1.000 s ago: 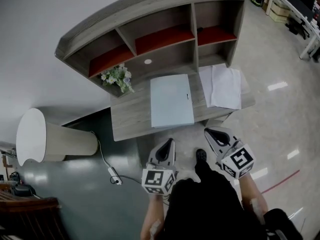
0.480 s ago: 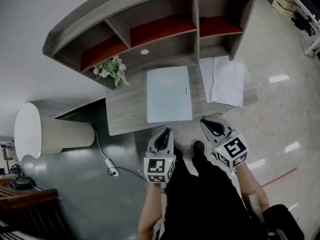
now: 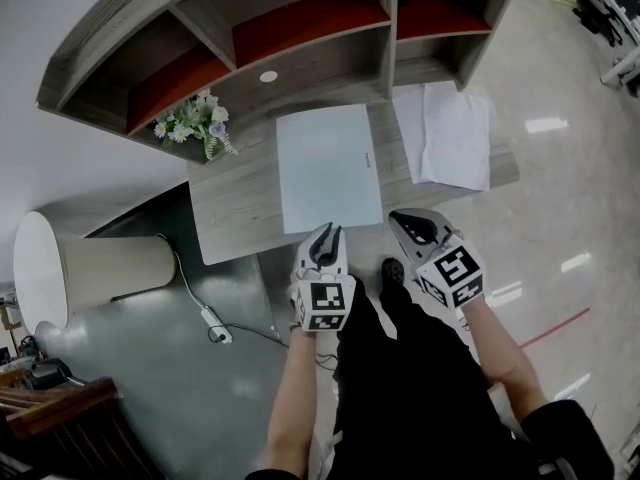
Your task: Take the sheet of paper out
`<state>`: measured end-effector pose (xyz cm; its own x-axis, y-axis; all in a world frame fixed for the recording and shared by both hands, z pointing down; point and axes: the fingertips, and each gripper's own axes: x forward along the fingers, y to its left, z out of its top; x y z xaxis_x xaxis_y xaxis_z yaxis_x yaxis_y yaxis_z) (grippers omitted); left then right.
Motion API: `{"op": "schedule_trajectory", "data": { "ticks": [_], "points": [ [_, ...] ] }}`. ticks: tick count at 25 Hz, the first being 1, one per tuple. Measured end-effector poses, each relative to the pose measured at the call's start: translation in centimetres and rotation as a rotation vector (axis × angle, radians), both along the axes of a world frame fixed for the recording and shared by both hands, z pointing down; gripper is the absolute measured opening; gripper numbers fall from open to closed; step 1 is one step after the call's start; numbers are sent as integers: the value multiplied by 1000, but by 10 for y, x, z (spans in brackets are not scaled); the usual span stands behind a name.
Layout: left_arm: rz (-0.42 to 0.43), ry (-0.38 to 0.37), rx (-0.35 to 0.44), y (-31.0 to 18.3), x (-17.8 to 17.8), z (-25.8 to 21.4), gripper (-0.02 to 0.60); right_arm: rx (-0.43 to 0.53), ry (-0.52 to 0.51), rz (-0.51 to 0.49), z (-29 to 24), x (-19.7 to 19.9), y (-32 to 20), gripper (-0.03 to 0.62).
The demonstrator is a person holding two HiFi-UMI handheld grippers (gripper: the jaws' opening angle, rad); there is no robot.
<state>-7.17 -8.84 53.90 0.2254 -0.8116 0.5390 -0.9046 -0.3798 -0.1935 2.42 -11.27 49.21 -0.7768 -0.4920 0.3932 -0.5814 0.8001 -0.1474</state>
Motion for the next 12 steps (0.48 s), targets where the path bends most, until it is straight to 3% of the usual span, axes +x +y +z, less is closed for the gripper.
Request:
{"op": "schedule_trajectory", "data": {
  "ticks": [12],
  "points": [
    [158,-181,-91,-13,-2,70,145,-76,45,31,48,-11,-18,14]
  ]
}}
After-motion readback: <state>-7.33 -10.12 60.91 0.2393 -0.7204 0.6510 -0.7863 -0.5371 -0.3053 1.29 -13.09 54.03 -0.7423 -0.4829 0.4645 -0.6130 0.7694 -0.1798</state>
